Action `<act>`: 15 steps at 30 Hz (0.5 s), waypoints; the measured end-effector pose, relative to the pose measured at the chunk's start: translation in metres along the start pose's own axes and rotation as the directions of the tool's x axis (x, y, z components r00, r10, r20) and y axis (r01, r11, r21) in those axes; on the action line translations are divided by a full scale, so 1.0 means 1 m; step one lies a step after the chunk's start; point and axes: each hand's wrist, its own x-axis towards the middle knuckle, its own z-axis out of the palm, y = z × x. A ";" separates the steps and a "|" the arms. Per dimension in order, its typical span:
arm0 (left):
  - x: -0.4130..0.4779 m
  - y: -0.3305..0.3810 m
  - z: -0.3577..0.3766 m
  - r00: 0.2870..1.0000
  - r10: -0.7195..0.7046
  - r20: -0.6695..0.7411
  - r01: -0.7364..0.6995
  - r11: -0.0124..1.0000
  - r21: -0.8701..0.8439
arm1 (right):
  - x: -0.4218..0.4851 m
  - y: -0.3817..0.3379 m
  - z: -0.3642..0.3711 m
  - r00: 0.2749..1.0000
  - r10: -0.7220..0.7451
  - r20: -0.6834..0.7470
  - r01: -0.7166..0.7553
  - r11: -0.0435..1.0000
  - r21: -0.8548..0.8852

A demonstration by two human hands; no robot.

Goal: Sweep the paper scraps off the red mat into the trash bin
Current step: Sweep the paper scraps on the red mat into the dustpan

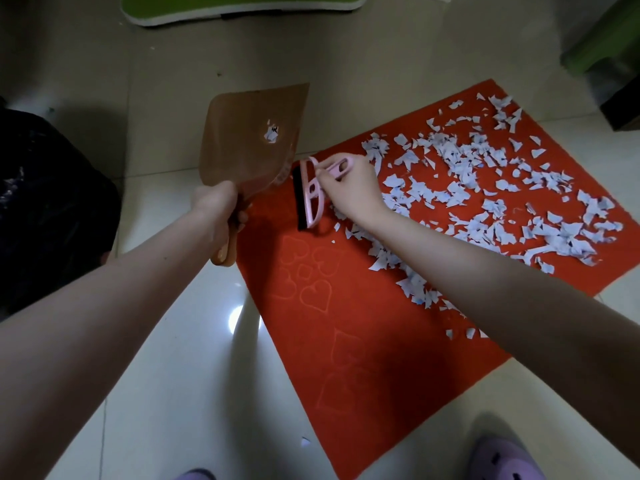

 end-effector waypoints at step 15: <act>0.002 -0.002 0.010 1.000 -0.004 0.009 0.003 0.999 0.049 | -0.041 0.008 -0.074 0.998 0.067 -0.010 -0.066 0.994 0.092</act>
